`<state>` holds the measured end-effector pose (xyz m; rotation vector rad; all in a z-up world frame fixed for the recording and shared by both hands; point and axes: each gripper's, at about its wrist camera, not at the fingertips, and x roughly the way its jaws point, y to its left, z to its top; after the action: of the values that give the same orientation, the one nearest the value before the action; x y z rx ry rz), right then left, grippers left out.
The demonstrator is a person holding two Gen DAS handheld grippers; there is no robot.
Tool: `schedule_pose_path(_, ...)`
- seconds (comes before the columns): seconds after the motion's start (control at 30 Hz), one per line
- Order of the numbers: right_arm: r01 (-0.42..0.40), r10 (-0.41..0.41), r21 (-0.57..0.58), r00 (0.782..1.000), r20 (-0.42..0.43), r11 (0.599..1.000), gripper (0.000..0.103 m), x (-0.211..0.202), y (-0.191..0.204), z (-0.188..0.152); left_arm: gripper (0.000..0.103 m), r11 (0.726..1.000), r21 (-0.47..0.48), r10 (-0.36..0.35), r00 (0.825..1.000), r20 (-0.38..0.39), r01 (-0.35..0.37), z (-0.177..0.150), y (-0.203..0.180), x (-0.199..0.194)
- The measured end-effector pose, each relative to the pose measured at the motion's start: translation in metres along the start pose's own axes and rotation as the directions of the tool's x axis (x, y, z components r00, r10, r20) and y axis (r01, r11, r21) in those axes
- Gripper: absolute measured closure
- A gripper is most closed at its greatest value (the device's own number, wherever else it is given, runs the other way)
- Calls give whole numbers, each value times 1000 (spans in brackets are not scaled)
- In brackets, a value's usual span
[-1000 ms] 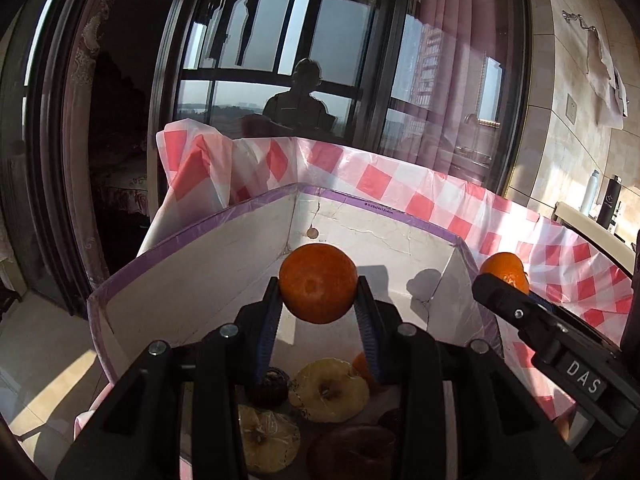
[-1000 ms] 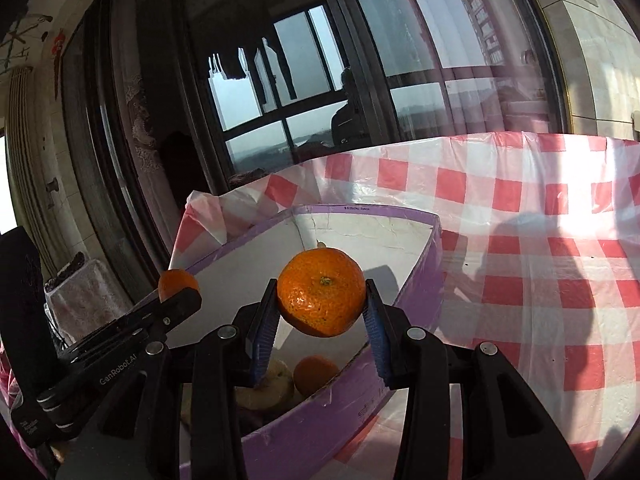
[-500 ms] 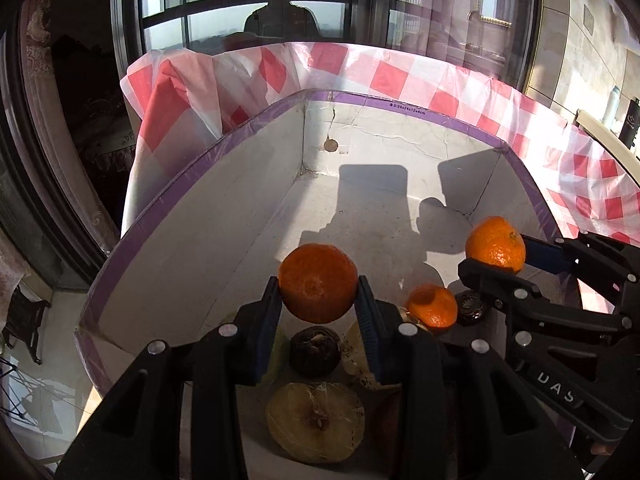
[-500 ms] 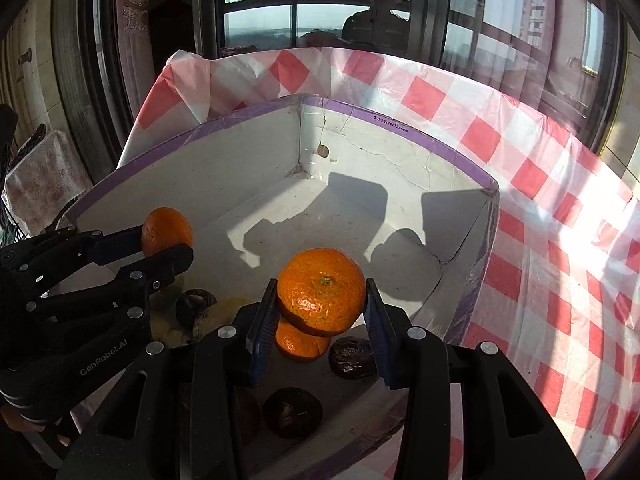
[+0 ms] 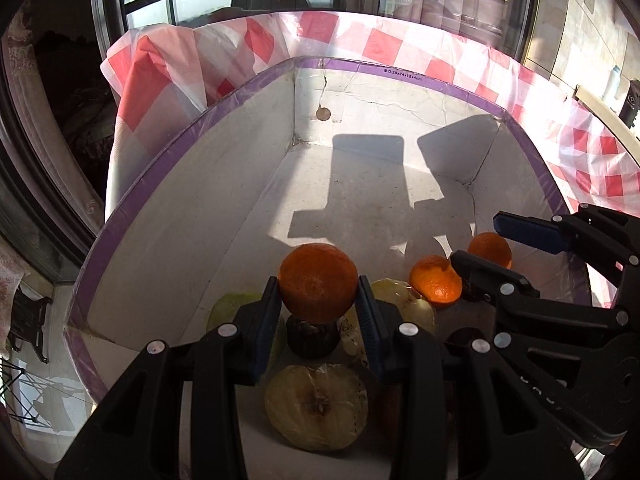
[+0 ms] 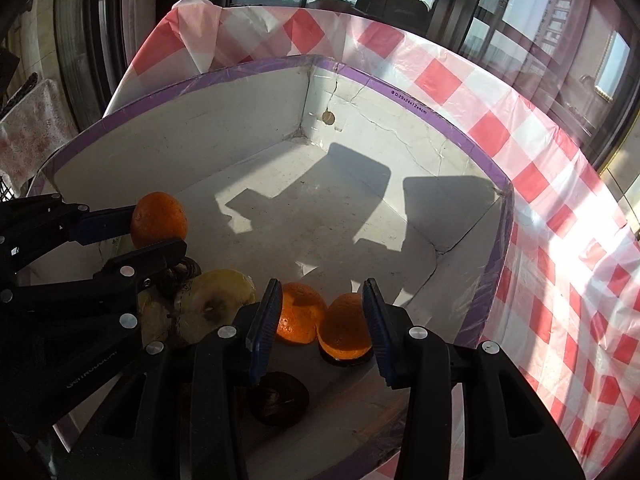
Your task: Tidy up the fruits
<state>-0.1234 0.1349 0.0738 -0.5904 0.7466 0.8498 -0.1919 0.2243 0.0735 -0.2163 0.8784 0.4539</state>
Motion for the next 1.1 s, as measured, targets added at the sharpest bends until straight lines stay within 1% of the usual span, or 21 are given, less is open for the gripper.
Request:
schedule_pose_path(0.03, 9, -9, 4, 1000, 5, 1000, 52, -1, -1, 0, 58, 1000, -5, 14, 1000, 4, -14, 1, 1, 0)
schedule_pose_path(0.07, 5, -5, 12, 1000, 3, 1000, 52, -1, -3, 0, 51, 999, -12, 33, 999, 7, -33, 2, 2, -1)
schedule_pose_path(0.1, -7, 7, 20, 1000, 2, 1000, 51, -1, -5, 0, 46, 998, -23, 53, 999, 10, -52, 2, 5, -3)
schedule_pose_path(0.13, -19, 19, 30, 1000, 2, 999, 51, -2, -7, 1, 36, 997, -40, 69, 998, 13, -68, 1, 8, -6)
schedule_pose_path(0.17, -30, 30, 38, 1000, 1, 999, 47, -3, -9, 1, 32, 996, -51, 76, 997, 21, -75, 1, 11, -9)
schedule_pose_path(0.2, -29, 29, 41, 1000, 2, 999, 45, -5, -10, 2, 32, 997, -51, 67, 997, 28, -66, 1, 13, -11)
schedule_pose_path(0.23, -19, 18, 36, 1000, 6, 999, 39, -7, -10, 2, 32, 997, -51, 66, 997, 32, -64, 2, 14, -13)
schedule_pose_path(0.27, -9, 9, 32, 1000, 7, 999, 26, -10, -10, 3, 26, 995, -50, 85, 996, 39, -83, 2, 15, -15)
schedule_pose_path(0.3, -7, 7, 37, 1000, 5, 999, 20, -13, -11, 4, 18, 988, -59, 142, 989, 38, -140, 3, 17, -17)
schedule_pose_path(0.33, -14, 14, 42, 1000, -1, 999, 16, -15, -13, 6, 1, 981, -73, 184, 983, 27, -182, 4, 20, -17)
schedule_pose_path(0.37, -25, 26, 46, 999, -18, 999, 16, -17, -13, 7, 2, 983, -85, 164, 986, 27, -161, 5, 24, -18)
schedule_pose_path(0.4, -28, 30, 48, 999, -33, 998, 16, -19, -13, 8, 2, 988, -96, 125, 992, 19, -123, 6, 28, -18)
schedule_pose_path(0.43, -20, 22, 40, 999, -47, 999, 16, -21, -11, 9, 2, 988, -95, 125, 992, 13, -123, 7, 30, -19)
schedule_pose_path(0.5, 14, -15, -4, 997, -70, 1000, 16, -23, -4, 10, 2, 982, -72, 175, 985, -12, -175, 12, 30, -19)
schedule_pose_path(0.53, 35, -38, -35, 996, -81, 999, 16, -24, 0, 10, 2, 981, -63, 183, 983, -25, -184, 15, 29, -18)
schedule_pose_path(0.6, 67, -75, -89, 992, -97, 994, 16, -25, 8, 8, 2, 986, -61, 148, 986, -71, -152, 20, 33, -15)
schedule_pose_path(0.67, 52, -65, -113, 991, -114, 992, 16, -26, 12, 5, 2, 990, -66, 119, 987, -108, -126, 23, 35, -10)
schedule_pose_path(0.73, 22, -38, -114, 989, -141, 993, 16, -24, 14, 2, 2, 993, -83, 71, 991, -112, -80, 22, 37, -7)
schedule_pose_path(0.83, 23, -42, -118, 987, -156, 993, 16, -18, 17, 0, 2, 994, -111, -14, 993, -119, 1, 20, 38, -4)
schedule_pose_path(0.87, 23, -41, -116, 986, -159, 993, 16, -16, 18, 0, 2, 994, -112, -22, 992, -121, 8, 20, 37, -4)
schedule_pose_path(1.1, 11, -31, -113, 985, -169, 993, 16, -11, 22, 0, 2, 996, -87, 9, 990, -140, -21, 20, 28, 1)
